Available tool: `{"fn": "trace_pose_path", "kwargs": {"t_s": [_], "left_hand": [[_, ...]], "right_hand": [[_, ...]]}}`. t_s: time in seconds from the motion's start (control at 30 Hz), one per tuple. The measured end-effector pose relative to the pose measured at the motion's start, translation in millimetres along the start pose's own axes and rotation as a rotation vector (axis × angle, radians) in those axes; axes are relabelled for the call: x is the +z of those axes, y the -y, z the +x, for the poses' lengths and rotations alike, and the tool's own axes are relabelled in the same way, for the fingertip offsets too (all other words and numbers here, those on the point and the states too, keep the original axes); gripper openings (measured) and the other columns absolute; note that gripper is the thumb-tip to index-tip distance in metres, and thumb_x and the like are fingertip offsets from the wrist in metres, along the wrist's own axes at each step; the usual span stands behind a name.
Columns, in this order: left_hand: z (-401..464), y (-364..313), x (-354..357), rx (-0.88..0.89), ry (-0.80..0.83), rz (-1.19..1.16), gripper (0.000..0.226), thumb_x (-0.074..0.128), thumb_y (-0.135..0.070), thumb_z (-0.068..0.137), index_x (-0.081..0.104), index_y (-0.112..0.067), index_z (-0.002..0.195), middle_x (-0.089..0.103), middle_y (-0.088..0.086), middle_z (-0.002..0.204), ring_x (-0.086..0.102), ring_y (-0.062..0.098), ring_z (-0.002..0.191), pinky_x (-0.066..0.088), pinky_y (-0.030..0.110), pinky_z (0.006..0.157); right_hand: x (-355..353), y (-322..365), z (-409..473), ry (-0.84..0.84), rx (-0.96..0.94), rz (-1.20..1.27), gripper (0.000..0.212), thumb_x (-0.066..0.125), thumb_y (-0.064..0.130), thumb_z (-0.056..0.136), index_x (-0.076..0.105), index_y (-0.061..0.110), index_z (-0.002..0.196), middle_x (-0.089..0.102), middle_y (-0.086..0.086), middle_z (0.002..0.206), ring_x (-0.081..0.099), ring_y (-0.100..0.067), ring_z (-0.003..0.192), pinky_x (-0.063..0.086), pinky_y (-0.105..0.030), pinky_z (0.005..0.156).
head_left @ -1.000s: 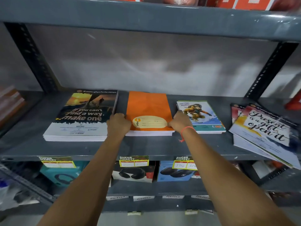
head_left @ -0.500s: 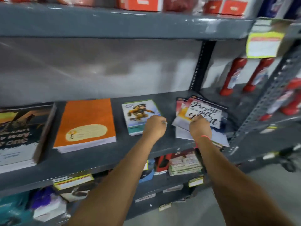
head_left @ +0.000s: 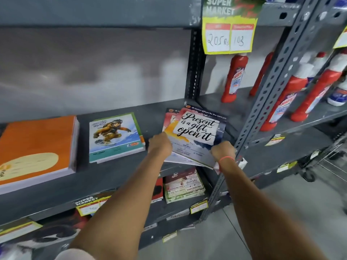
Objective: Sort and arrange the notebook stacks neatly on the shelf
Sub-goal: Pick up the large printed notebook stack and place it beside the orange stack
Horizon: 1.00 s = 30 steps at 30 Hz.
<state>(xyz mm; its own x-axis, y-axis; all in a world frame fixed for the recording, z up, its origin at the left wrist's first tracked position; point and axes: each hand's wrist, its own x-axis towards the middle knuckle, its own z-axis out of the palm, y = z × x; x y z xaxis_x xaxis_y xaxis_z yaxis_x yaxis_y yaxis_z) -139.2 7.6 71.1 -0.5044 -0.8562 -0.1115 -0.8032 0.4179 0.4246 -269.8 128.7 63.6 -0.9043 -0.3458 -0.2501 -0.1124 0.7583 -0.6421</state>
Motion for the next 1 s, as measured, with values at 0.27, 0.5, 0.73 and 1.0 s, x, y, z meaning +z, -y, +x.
{"fn": "trace_pose_path", "kwargs": {"t_s": [0.27, 0.5, 0.73, 1.0], "left_hand": [[4, -5, 0, -0.180, -0.059, -0.046, 0.029, 0.051, -0.009, 0.086, 0.054, 0.001, 0.113, 0.054, 0.021, 0.126, 0.050, 0.035, 0.115, 0.047, 0.040, 0.090], [6, -9, -25, -0.328, 0.015, -0.579, 0.040, 0.055, -0.005, 0.084, 0.050, 0.010, 0.120, 0.058, 0.024, 0.124, 0.057, 0.035, 0.110, 0.050, 0.036, 0.085], [-16, 11, -69, -0.287, -0.043, -0.786, 0.015, 0.059, -0.001, 0.080, 0.053, -0.002, 0.066, 0.054, 0.010, 0.070, 0.054, 0.024, 0.078, 0.038, 0.024, 0.055], [-57, 144, -164, -0.249, -0.348, -0.952, 0.009, 0.063, 0.006, 0.074, 0.060, -0.001, 0.070, 0.057, 0.016, 0.088, 0.051, 0.017, 0.082, 0.039, 0.027, 0.058]], "right_hand": [[-13, -9, 16, 0.172, 0.080, 0.193, 0.018, 0.054, 0.011, 0.086, 0.063, 0.004, 0.100, 0.060, -0.018, 0.107, 0.059, -0.027, 0.082, 0.043, -0.026, 0.055], [-30, -2, 23, 0.165, 0.122, 0.188, 0.040, 0.067, 0.008, 0.079, 0.056, -0.011, 0.113, 0.054, -0.017, 0.081, 0.051, -0.028, 0.065, 0.047, -0.032, 0.054], [-51, 36, 3, 0.198, -0.048, 0.278, 0.020, 0.062, 0.007, 0.079, 0.048, 0.013, 0.066, 0.048, -0.005, 0.068, 0.048, -0.020, 0.061, 0.042, -0.025, 0.038], [24, 145, -86, 0.387, -0.212, 0.621, 0.032, 0.060, -0.011, 0.076, 0.043, 0.010, 0.059, 0.060, -0.014, 0.061, 0.054, -0.016, 0.058, 0.043, -0.029, 0.061]]}}
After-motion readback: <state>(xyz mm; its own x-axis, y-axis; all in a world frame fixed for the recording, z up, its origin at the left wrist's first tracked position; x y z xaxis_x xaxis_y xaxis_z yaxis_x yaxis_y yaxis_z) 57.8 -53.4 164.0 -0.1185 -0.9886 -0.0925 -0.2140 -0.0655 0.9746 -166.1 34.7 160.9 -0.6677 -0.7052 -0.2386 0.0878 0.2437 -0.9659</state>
